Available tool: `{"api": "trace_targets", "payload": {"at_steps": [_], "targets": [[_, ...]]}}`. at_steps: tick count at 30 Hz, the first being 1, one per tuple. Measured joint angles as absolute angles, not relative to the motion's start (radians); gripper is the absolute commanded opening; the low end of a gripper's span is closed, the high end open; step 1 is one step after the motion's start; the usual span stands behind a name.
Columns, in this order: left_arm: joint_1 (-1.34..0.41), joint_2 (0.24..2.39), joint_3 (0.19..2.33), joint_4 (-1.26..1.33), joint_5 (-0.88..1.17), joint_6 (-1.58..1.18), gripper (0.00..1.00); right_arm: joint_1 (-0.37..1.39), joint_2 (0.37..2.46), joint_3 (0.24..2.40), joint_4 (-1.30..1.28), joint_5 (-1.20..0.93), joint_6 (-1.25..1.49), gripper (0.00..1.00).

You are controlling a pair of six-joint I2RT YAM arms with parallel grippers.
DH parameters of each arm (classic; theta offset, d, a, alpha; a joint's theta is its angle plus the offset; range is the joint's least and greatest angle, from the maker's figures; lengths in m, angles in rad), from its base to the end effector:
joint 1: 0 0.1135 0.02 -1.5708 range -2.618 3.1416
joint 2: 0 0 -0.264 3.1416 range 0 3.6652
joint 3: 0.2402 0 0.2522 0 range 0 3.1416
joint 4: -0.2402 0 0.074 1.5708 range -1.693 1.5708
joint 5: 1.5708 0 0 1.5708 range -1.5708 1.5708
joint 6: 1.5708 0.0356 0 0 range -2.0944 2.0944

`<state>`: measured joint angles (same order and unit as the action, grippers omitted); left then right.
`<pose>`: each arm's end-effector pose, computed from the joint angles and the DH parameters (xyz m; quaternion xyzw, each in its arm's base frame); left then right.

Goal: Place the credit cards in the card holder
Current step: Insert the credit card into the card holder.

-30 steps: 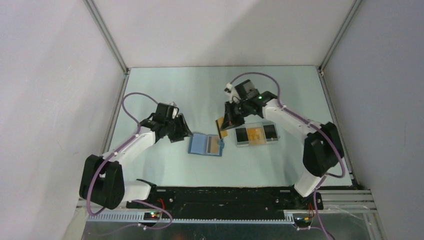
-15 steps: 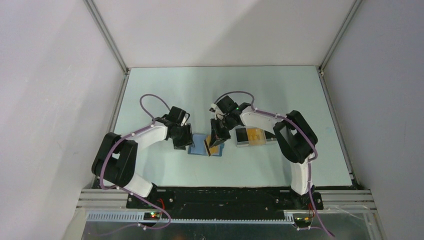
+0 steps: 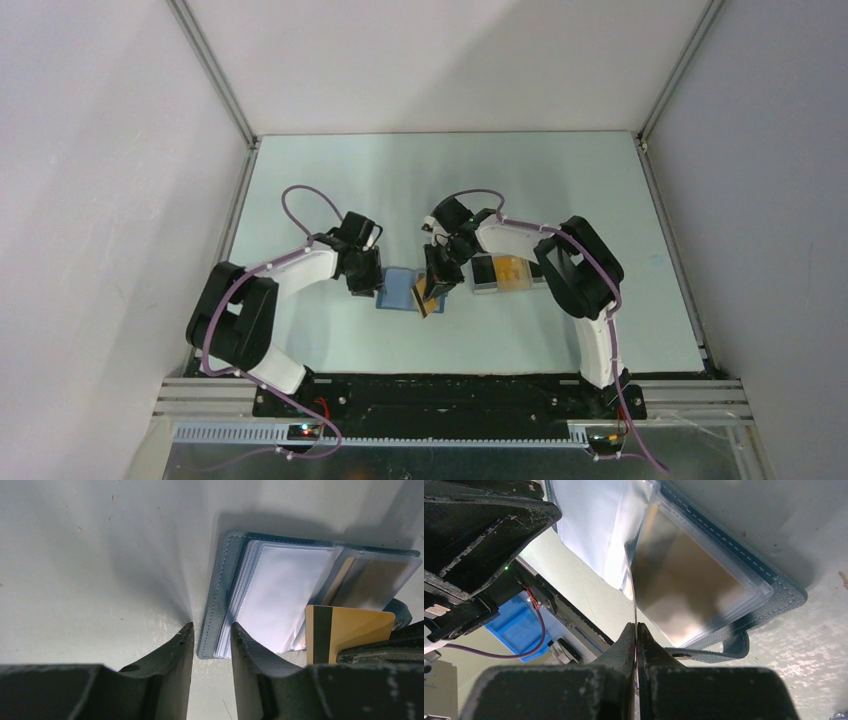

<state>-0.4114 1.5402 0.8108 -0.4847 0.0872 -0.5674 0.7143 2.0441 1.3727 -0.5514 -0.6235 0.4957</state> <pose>0.2488 -0.1119 0.1563 -0.0689 0.9808 -0.1212 0.1363 0.2920 0.2807 0.1463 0.1550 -0.9260 -0.3422 0.0363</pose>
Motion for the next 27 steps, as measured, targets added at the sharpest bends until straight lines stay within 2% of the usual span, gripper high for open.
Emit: {"api": "trace_targets", "payload": {"at_steps": [9, 27], "targets": [[-0.411, 1.546, 0.814, -0.483, 0.089, -0.567, 0.34, 0.68, 2.068, 1.375, -0.495, -0.685, 0.476, 0.0], [-0.416, 1.558, 0.825, -0.482, 0.09, -0.566, 0.33, 0.643, 2.141, 1.375, -0.363, -0.823, 0.478, 0.0]]}}
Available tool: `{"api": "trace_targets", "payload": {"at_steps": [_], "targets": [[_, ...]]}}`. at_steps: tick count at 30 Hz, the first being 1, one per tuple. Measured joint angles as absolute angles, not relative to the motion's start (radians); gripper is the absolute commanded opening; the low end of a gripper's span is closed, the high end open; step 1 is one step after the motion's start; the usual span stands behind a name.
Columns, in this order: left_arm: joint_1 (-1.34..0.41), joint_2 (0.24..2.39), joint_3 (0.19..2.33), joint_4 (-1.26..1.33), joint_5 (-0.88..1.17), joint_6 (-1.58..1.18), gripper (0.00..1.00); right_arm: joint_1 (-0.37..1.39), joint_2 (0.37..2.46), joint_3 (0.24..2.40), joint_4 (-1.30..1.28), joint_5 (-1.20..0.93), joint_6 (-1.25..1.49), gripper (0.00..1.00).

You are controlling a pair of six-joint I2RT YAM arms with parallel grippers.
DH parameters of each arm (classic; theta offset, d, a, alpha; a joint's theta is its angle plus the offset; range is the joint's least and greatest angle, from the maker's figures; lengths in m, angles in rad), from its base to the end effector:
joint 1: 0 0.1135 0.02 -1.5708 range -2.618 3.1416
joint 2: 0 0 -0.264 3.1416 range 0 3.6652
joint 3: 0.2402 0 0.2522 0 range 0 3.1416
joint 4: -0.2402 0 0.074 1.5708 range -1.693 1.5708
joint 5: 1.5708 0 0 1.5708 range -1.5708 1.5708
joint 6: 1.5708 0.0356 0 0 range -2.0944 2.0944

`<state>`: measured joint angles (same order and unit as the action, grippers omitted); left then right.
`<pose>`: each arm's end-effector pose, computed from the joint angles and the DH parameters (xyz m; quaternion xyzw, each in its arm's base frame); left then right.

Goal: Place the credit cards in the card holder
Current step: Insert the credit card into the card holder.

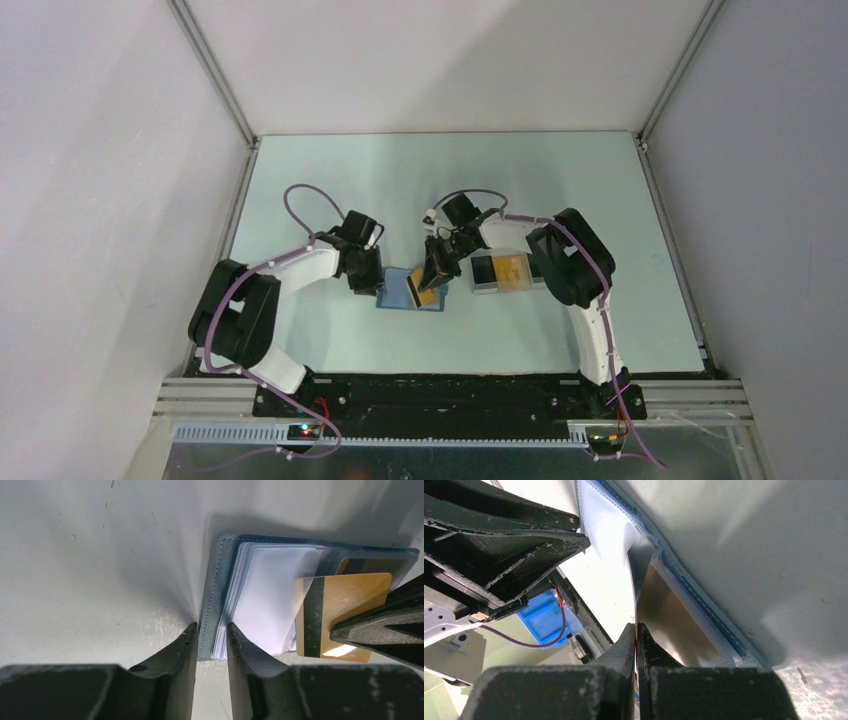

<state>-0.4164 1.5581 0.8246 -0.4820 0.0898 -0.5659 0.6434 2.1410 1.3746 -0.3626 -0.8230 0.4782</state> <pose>0.2519 -0.1149 0.1554 -0.0655 0.9811 -0.1222 0.1348 0.3224 0.2744 0.1203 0.1611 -0.8840 -0.4373 0.0375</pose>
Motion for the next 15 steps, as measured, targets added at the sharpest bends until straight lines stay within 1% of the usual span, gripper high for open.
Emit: {"api": "trace_targets", "payload": {"at_steps": [6, 15], "targets": [[-0.417, 1.559, 0.825, -0.482, 0.09, -0.565, 0.33, 0.644, 2.153, 1.375, -0.33, -0.844, 0.478, 0.0], [-0.417, 1.559, 0.825, -0.481, 0.09, -0.565, 0.32, 0.643, 2.153, 1.375, -0.268, -0.814, 0.505, 0.0]]}}
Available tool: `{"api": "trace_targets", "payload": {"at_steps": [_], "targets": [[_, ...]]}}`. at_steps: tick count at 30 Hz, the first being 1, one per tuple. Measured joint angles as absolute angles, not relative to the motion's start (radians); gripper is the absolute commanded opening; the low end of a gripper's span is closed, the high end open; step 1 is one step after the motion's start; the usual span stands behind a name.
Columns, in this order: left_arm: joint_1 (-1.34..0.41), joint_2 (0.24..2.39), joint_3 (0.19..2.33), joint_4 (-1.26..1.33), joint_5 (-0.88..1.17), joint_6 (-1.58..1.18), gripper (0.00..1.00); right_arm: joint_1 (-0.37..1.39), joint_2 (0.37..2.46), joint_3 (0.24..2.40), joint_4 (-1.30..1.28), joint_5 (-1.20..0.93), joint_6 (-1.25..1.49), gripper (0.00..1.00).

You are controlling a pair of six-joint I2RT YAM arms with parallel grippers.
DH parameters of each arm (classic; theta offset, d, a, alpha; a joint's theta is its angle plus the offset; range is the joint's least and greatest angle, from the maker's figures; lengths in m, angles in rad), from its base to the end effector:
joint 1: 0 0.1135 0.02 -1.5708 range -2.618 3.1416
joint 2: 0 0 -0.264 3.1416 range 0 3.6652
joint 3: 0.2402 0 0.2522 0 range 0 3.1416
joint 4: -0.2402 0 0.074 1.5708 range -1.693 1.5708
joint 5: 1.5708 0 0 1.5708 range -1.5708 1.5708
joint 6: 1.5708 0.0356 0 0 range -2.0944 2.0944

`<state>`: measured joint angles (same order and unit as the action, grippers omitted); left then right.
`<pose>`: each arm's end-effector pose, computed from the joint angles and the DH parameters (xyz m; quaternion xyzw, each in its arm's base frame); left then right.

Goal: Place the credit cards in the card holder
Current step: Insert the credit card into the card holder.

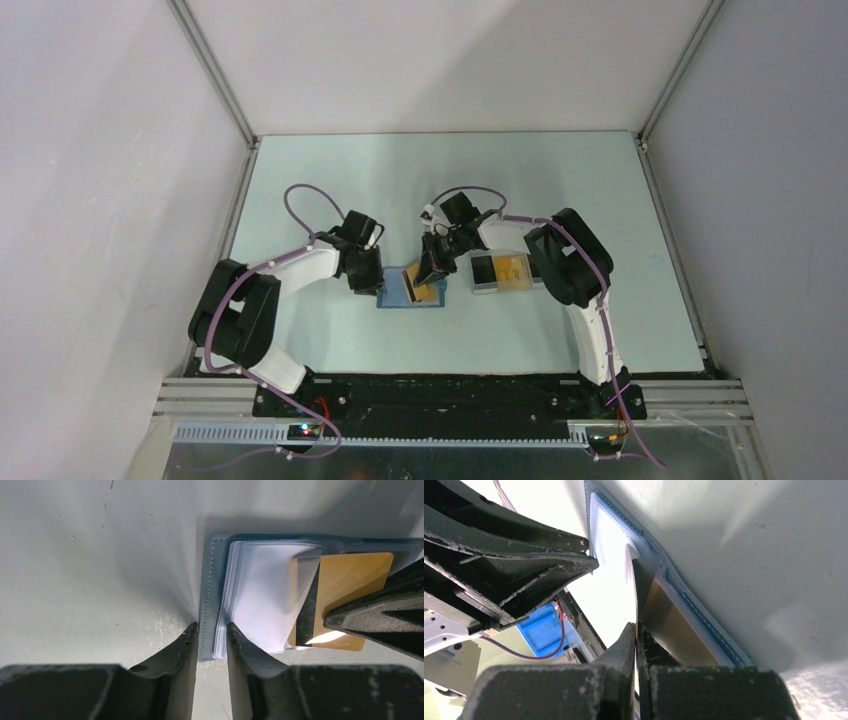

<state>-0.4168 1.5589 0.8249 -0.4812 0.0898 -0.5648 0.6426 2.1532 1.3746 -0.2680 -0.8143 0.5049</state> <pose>0.2520 -0.1151 0.1553 -0.0648 0.9811 -0.1222 0.1350 0.3295 0.2790 0.1194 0.1634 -0.8777 -0.4504 0.0078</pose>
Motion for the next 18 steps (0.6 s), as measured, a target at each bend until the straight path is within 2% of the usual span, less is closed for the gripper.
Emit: {"api": "trace_targets", "payload": {"at_steps": [18], "targets": [[-0.417, 1.565, 0.831, -0.486, 0.091, -0.565, 0.3, 0.653, 2.152, 1.288, -0.032, -0.784, 0.664, 0.0]]}}
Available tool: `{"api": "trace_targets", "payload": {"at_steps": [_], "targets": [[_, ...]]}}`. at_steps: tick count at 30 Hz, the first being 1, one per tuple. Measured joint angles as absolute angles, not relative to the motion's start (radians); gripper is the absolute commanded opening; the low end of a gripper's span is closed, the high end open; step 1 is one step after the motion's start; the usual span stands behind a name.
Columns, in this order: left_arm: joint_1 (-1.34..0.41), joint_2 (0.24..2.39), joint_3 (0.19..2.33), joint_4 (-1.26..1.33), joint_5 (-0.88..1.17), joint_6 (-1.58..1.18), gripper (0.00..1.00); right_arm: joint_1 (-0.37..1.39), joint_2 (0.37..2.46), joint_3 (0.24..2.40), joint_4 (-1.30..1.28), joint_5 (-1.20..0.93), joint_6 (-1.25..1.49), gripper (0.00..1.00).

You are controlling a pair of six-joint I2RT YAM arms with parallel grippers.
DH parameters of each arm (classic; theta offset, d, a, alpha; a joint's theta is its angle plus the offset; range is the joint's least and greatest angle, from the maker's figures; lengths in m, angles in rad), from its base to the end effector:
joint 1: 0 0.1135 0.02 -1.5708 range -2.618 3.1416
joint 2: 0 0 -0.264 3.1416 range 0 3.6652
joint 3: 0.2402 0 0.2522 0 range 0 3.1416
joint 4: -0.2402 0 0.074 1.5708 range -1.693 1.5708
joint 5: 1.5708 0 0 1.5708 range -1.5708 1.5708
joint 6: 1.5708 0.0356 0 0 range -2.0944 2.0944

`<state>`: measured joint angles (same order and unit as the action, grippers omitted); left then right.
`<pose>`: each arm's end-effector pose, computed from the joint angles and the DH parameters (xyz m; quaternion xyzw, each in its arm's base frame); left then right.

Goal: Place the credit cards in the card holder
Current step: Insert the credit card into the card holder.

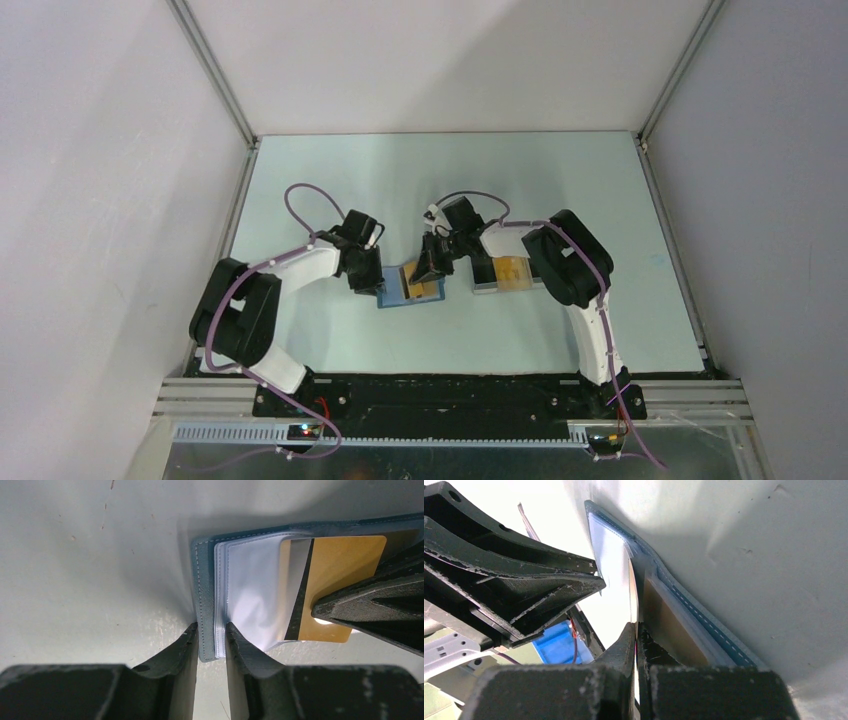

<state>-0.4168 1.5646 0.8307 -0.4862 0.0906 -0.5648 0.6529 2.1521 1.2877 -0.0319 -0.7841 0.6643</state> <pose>0.2529 -0.1155 0.1552 -0.0648 0.9815 -0.1215 0.1327 0.3275 0.2821 0.1093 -0.1214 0.8728 0.4723 0.0212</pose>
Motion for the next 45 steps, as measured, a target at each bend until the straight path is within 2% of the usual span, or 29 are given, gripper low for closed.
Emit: {"api": "trace_targets", "payload": {"at_steps": [11, 12, 14, 17, 23, 32, 45], "targets": [[-0.417, 1.568, 0.836, -0.493, 0.093, -0.566, 0.31, 0.683, 2.152, 1.258, 0.08, -0.767, 0.749, 0.0], [-0.417, 1.568, 0.836, -0.493, 0.094, -0.567, 0.32, 0.688, 2.152, 1.258, 0.082, -0.759, 0.752, 0.03], [-0.413, 1.567, 0.836, -0.493, 0.103, -0.568, 0.33, 0.695, 2.151, 1.258, 0.082, -0.745, 0.751, 0.15], [-0.401, 1.559, 0.832, -0.491, 0.123, -0.572, 0.36, 0.702, 2.142, 1.258, 0.06, -0.712, 0.741, 0.37], [-0.33, 1.468, 0.819, -0.484, 0.185, -0.579, 0.38, 0.72, 2.083, 1.267, -0.046, -0.643, 0.681, 0.56], [-0.283, 1.415, 0.797, -0.47, 0.186, -0.578, 0.34, 0.731, 2.03, 1.309, -0.231, -0.532, 0.582, 0.68], [-0.317, 1.51, 0.793, -0.389, 0.243, -0.624, 0.37, 0.749, 2.013, 1.403, -0.459, -0.369, 0.465, 0.78]]}}
